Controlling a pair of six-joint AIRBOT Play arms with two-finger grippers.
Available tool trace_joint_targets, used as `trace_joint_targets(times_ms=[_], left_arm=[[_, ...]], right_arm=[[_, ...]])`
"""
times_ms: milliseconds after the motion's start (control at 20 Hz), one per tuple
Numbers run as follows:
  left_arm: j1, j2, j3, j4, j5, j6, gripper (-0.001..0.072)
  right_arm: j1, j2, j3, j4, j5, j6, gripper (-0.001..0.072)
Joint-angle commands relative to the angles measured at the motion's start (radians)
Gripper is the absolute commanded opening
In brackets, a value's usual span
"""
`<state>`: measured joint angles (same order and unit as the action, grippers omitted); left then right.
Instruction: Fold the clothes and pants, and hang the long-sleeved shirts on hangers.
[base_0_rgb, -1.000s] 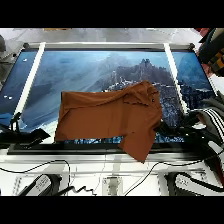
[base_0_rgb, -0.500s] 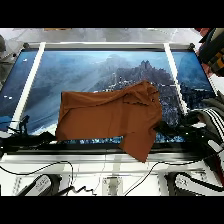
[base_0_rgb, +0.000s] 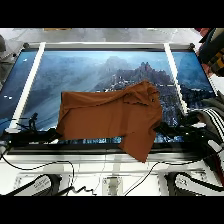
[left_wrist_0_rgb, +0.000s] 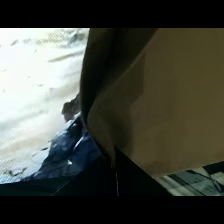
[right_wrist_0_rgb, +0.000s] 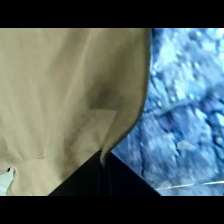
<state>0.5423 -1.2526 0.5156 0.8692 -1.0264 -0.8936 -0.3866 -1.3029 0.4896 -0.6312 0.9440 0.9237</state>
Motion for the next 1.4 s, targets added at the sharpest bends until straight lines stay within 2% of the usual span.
trace_joint_targets(times_ms=[0,200,400,550,700,900,1050,1150,1250,1350], left_arm=[[-0.007,-0.010,0.100,-0.041,-0.108,0.024,0.0018],[-0.006,0.056,0.346,-0.108,-0.270,0.024,0.0018],[-0.004,0.206,0.569,-0.450,-0.249,0.092,0.0018],[-0.004,0.327,0.707,-0.711,-0.166,0.156,0.0018],[-0.004,0.470,0.775,-0.811,0.019,0.232,0.0018],[-0.004,0.676,0.779,-0.737,0.356,0.255,0.0018],[-0.004,0.785,0.778,-0.570,0.504,0.255,0.0018],[-0.005,0.819,0.775,-0.424,0.500,0.251,0.0018],[-0.005,0.802,0.766,-0.315,0.436,0.211,0.0018],[-0.005,0.740,0.745,-0.294,0.290,0.173,0.0017]], right_arm=[[0.001,0.009,0.032,0.006,0.079,-0.002,0.0014],[0.001,0.138,0.159,0.028,0.209,0.002,0.0013],[0.001,0.389,0.383,0.054,0.242,0.062,0.0013],[0.001,0.560,0.608,0.054,0.237,0.097,0.0014],[0.001,0.693,0.831,0.050,0.171,0.097,0.0013],[0.000,0.803,1.025,0.044,0.016,0.097,0.0013],[0.000,0.814,1.085,0.012,0.001,0.097,0.0013],[0.000,0.787,1.084,-0.052,-0.002,0.141,0.0013],[0.000,0.720,1.084,-0.109,0.005,0.205,0.0012],[0.000,0.604,1.083,-0.107,0.048,0.245,0.0012]])
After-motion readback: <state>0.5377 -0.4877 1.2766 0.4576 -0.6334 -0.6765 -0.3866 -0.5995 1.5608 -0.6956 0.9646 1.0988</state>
